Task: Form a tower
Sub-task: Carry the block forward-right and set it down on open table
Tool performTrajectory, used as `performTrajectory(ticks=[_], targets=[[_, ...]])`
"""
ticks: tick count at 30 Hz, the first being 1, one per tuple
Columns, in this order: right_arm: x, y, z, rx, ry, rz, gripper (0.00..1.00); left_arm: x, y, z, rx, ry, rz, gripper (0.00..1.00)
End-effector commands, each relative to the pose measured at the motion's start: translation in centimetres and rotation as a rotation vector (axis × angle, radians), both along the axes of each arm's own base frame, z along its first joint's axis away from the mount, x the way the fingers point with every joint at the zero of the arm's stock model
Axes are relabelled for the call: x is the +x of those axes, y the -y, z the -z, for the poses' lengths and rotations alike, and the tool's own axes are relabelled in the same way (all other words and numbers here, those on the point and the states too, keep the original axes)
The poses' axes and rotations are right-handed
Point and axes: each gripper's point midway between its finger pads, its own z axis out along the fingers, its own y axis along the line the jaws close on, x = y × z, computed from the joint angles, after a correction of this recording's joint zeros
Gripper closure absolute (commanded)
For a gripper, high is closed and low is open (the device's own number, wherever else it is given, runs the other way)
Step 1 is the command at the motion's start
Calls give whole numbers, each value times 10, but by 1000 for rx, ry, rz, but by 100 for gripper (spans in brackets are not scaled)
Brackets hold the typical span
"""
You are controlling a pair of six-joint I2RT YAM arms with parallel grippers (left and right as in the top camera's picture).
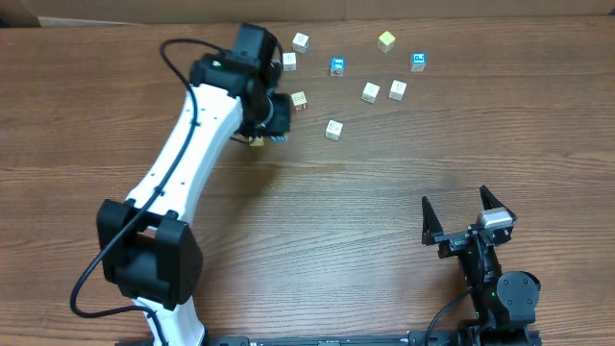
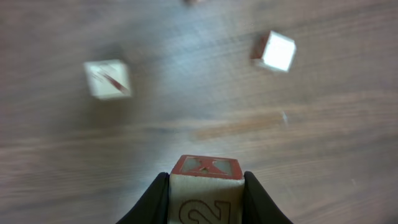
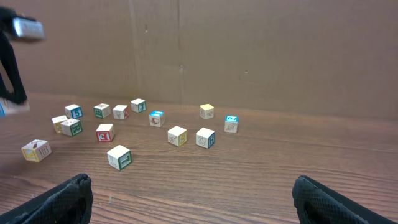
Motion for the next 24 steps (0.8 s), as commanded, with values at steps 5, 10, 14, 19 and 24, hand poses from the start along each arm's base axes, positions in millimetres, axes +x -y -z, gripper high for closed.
performTrajectory(ticks=[5, 10, 14, 19, 24], targets=[[0, 0, 2, -4, 4, 4, 0, -46, 21, 62, 81, -155, -72, 96], [0, 0, 2, -4, 4, 4, 0, -47, 9, 71, 266, -71, -237, 96], [0, 0, 2, -4, 4, 4, 0, -46, 16, 68, 327, 15, -287, 96], [0, 0, 2, -4, 4, 4, 0, -53, 40, 80, 295, 42, -241, 96], [0, 0, 2, -4, 4, 4, 0, -57, 49, 87, 282, 57, -220, 96]])
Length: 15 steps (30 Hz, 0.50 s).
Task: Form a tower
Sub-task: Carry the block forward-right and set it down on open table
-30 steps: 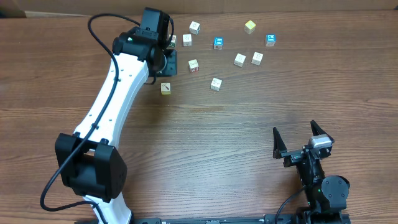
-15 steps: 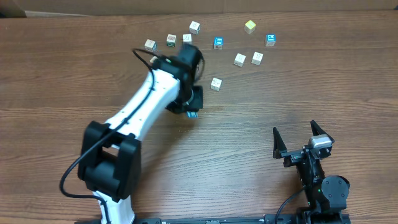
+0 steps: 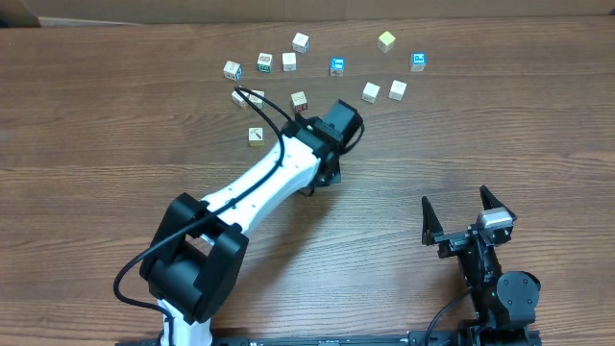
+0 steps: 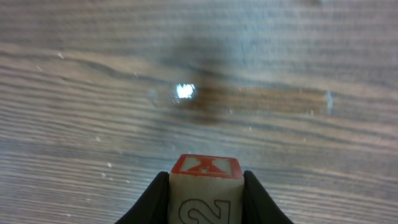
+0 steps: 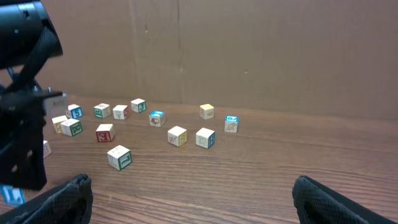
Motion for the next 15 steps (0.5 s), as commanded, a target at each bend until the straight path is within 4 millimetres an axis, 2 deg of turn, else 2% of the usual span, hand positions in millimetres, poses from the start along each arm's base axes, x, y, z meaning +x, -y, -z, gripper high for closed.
performTrajectory(ticks=[1, 9, 15], targets=[[0, 0, 2, -4, 5, 4, 0, -2, -4, 7, 25, 10, -28, 96], [0, 0, 2, -4, 5, 4, 0, -10, 1, 32, -26, -6, -18, 96], [0, 0, 2, -4, 5, 4, 0, -12, 0, 35, -25, -9, -18, 92]])
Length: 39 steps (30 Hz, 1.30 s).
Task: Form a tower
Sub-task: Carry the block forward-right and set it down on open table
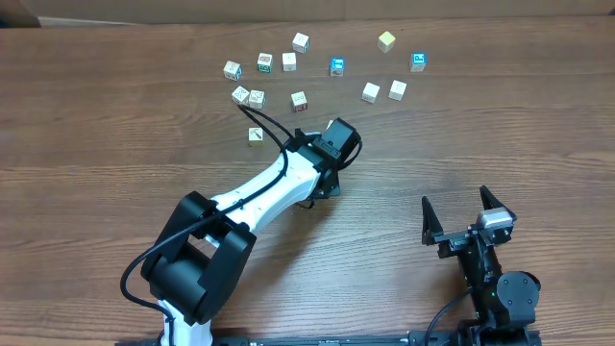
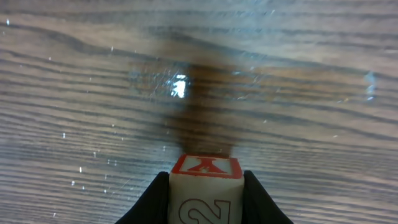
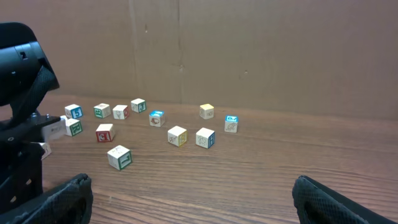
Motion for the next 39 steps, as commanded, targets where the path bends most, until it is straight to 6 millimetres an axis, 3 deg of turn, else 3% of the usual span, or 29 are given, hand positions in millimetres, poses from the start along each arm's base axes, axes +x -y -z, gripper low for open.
performTrajectory(ticks=[1, 9, 15, 18, 24, 32, 37, 39], targets=[[0, 0, 2, -5, 4, 4, 0, 0, 0, 2, -5, -3, -14, 90], [0, 0, 2, -5, 4, 4, 0, -2, 1, 12, -18, 3, 10, 89], [0, 0, 2, -5, 4, 4, 0, -1, 1, 12, -18, 6, 17, 79], [0, 0, 2, -5, 4, 4, 0, 0, 2, 12, -20, 9, 17, 69], [0, 0, 2, -5, 4, 4, 0, 0, 2, 12, -20, 9, 17, 63], [0, 0, 2, -5, 4, 4, 0, 0, 2, 12, -20, 9, 17, 62], [0, 0, 2, -5, 4, 4, 0, 0, 2, 12, -22, 11, 17, 74], [0, 0, 2, -5, 4, 4, 0, 0, 2, 12, -22, 11, 17, 72]])
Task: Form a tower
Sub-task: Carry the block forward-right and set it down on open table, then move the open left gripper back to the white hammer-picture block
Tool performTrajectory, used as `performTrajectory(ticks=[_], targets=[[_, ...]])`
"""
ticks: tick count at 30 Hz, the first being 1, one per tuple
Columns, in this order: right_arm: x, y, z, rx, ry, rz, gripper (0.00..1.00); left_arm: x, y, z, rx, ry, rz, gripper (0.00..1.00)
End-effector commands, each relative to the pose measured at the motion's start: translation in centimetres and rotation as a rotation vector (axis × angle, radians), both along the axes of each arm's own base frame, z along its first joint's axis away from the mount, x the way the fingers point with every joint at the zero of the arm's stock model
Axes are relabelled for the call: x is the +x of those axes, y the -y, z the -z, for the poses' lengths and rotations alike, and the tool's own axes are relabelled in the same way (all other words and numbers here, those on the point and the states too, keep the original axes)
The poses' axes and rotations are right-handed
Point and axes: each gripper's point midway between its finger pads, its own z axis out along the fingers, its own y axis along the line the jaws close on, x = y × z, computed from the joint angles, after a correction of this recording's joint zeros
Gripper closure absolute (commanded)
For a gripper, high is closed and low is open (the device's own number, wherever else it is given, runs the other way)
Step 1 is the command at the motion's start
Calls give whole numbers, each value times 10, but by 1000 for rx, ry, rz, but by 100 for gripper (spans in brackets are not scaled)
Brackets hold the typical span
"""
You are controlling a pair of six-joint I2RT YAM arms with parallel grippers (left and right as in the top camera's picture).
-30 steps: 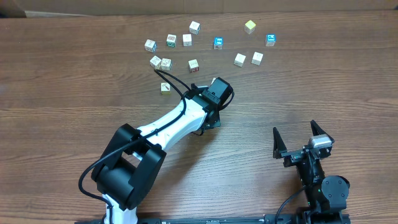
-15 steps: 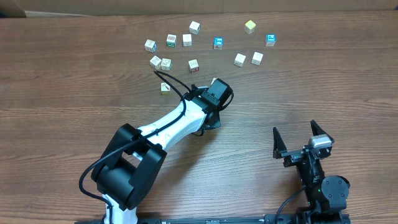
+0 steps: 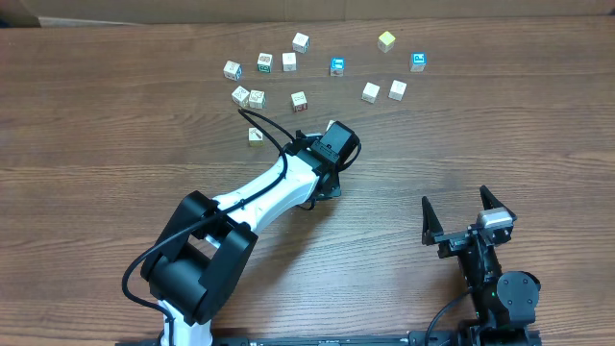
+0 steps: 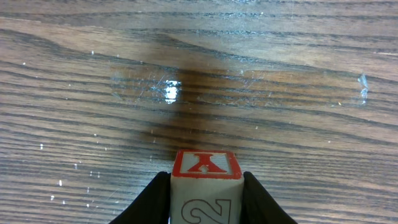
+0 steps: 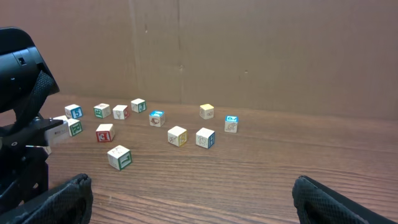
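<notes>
My left gripper (image 4: pixel 206 202) is shut on a pale wooden block (image 4: pixel 206 186) that has a red-framed top face and a "2" on the side facing the camera. The block is held low over bare wood, with its dark shadow right at its far edge. Whether it touches the table cannot be told. In the overhead view the left wrist (image 3: pixel 335 146) reaches to mid-table and hides the block. Several loose letter blocks (image 3: pixel 299 100) lie scattered at the back. My right gripper (image 3: pixel 468 217) rests open at the near right, holding nothing.
A green-edged block (image 5: pixel 119 157) lies closest to the left arm, mostly hidden under the arm in the overhead view. A brown cardboard wall (image 5: pixel 249 50) stands behind the table. A glossy scuffed patch (image 4: pixel 168 90) marks the wood ahead of the held block.
The left gripper has sunk a little with the block, and the shadow now sits tight against the block's far edge. The right arm has not moved.
The left gripper held the "2" block near the loose blocks at the back left. Then it held the block over bare wood at mid-table, then lower with a shadow forming, and now lowest, close to the surface.
</notes>
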Motion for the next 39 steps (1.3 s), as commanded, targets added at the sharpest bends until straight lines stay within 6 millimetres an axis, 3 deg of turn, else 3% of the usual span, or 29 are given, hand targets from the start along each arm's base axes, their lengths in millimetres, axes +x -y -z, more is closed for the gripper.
performTrajectory(ticks=[1, 3, 11, 17, 20, 23, 28, 32, 35, 36, 37, 39], targets=[[0, 0, 2, -4, 5, 4, 0, -2, -2, 4, 8, -10, 7, 66], [0, 0, 2, -4, 5, 4, 0, -2, -2, 4, 8, -9, 7, 51], [0, 0, 2, -4, 5, 4, 0, 12, 1, -7, 9, 25, 85, 23], [0, 0, 2, -4, 5, 4, 0, 47, -5, -40, -22, 85, 41, 18], [0, 0, 2, -4, 5, 4, 0, 73, -18, -63, -47, 129, -16, 18], [0, 0, 2, -4, 5, 4, 0, 94, -40, -84, -59, 154, -81, 16], [0, 0, 2, -4, 5, 4, 0, 115, -100, -108, -42, 145, -218, 11], [0, 0, 2, -4, 5, 4, 0, 114, -151, -106, -13, 97, -323, 9], [0, 0, 2, -4, 5, 4, 0, 103, -190, -101, 15, 34, -405, 0], [0, 0, 2, -4, 5, 4, 0, 96, -208, -99, 27, 0, -445, 4], [0, 0, 2, -4, 5, 4, 0, 92, -219, -98, 33, -21, -468, 16], [0, 0, 2, -4, 5, 4, 0, 82, -234, -95, 45, -59, -503, 50]])
